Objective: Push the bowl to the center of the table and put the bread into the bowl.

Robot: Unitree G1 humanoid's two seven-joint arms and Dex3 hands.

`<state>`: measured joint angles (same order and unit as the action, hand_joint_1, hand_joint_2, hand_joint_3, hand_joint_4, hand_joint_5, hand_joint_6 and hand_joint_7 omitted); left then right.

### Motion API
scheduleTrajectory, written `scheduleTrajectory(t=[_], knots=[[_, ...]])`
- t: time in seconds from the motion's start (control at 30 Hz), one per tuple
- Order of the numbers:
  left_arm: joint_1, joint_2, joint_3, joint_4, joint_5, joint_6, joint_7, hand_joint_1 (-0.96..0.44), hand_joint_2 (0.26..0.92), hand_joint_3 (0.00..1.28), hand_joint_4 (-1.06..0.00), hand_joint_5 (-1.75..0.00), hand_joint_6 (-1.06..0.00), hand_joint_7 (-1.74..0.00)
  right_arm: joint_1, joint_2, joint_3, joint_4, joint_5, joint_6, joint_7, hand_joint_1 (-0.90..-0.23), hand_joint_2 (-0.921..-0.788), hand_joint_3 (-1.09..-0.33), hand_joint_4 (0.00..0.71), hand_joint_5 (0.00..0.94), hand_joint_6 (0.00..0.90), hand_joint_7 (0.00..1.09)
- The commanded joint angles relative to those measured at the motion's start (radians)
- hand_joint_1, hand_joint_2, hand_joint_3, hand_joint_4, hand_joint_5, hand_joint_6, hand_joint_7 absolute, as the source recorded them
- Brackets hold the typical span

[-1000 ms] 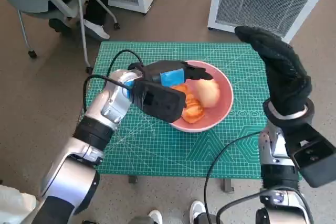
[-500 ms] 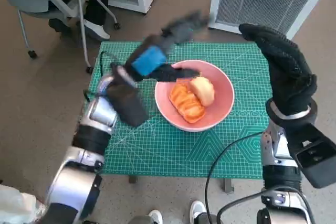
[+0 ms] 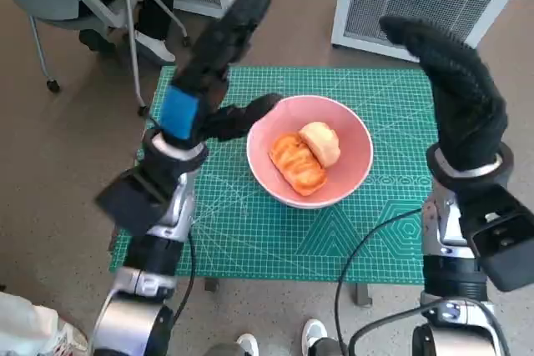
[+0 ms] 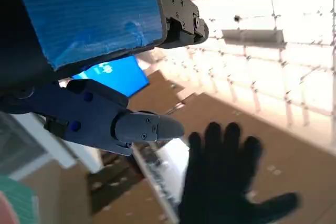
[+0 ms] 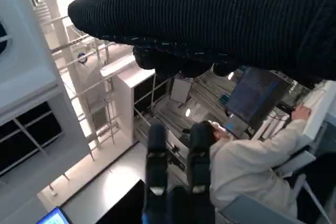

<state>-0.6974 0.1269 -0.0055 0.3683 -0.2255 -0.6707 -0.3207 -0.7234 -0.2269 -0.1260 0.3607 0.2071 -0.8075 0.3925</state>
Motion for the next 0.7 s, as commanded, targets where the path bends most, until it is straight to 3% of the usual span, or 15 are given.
scheduleTrajectory(t=[0.03,0.4,0.7], knots=[[0.021,-0.013,0.014,-0.042,-0.017,0.009,-0.011,-0.48,0.921,0.36,-0.22,0.0,-0.29,-0.06,-0.012,-0.004,0.006,0.0,-0.019,0.015,-0.013,-0.547,-0.921,-0.74,0.278,0.0,0.184,0.32],[0.018,-0.018,0.026,-0.027,0.0,-0.016,-0.024,-0.5,0.921,0.38,-0.22,0.0,-0.29,-0.07,-0.046,0.003,0.013,0.045,-0.037,-0.016,-0.026,-0.554,-0.921,-0.744,0.279,0.0,0.192,0.31],[0.021,-0.01,0.034,-0.034,0.004,-0.013,-0.03,-0.51,0.921,0.41,-0.2,0.0,-0.28,-0.07,-0.054,0.006,0.016,0.077,-0.03,-0.042,-0.022,-0.553,-0.921,-0.74,0.279,0.0,0.194,0.31]])
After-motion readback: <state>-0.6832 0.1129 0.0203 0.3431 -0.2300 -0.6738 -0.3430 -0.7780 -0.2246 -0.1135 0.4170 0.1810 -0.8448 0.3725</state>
